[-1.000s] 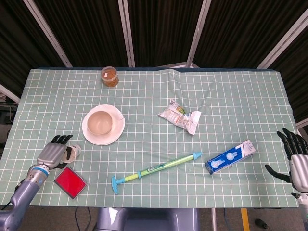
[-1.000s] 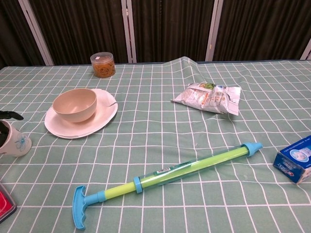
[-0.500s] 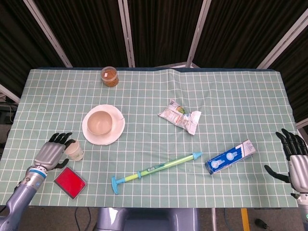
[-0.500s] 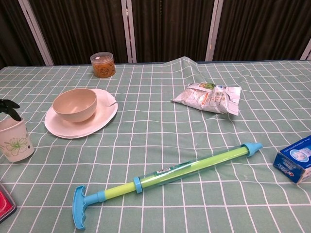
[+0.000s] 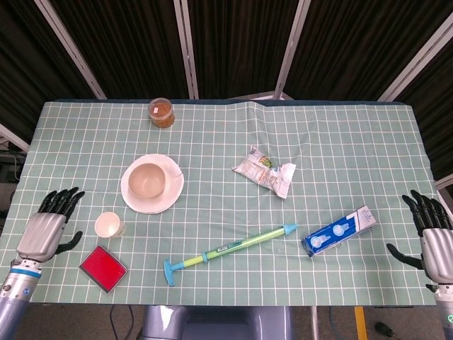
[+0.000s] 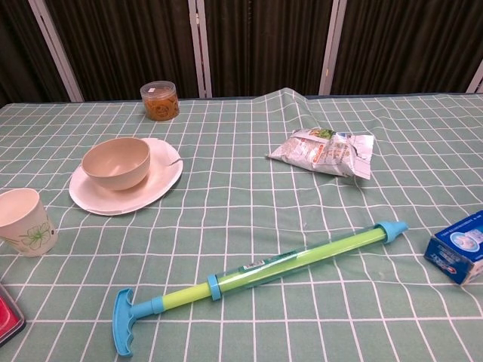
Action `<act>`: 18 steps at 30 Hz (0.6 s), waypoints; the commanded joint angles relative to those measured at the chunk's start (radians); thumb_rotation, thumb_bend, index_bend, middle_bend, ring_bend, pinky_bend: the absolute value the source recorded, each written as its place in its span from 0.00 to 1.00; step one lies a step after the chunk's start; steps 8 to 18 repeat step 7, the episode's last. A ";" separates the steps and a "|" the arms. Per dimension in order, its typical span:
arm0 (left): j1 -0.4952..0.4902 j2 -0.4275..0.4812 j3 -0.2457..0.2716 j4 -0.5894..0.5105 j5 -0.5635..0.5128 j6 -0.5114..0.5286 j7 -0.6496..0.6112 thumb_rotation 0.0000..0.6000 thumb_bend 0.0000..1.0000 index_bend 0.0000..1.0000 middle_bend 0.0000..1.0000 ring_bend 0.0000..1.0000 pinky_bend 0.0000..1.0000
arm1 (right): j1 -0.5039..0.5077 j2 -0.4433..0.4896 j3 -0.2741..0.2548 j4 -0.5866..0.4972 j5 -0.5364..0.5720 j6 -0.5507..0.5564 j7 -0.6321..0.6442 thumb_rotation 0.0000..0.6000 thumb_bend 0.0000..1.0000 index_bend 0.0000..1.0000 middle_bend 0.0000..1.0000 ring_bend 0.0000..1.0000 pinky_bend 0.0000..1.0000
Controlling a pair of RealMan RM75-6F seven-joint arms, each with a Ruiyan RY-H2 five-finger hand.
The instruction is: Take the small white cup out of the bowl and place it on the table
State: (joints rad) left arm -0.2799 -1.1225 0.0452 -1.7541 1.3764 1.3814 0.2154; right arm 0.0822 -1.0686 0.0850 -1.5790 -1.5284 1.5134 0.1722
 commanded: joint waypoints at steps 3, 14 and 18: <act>0.135 -0.066 0.004 0.086 0.113 0.226 -0.006 1.00 0.27 0.00 0.00 0.00 0.00 | 0.004 -0.008 -0.002 0.005 -0.008 -0.001 -0.022 1.00 0.09 0.07 0.00 0.00 0.00; 0.172 -0.083 -0.003 0.123 0.141 0.285 -0.012 1.00 0.21 0.00 0.00 0.00 0.00 | 0.005 -0.014 -0.005 0.008 -0.020 0.005 -0.032 1.00 0.09 0.07 0.00 0.00 0.00; 0.172 -0.083 -0.003 0.123 0.141 0.285 -0.012 1.00 0.21 0.00 0.00 0.00 0.00 | 0.005 -0.014 -0.005 0.008 -0.020 0.005 -0.032 1.00 0.09 0.07 0.00 0.00 0.00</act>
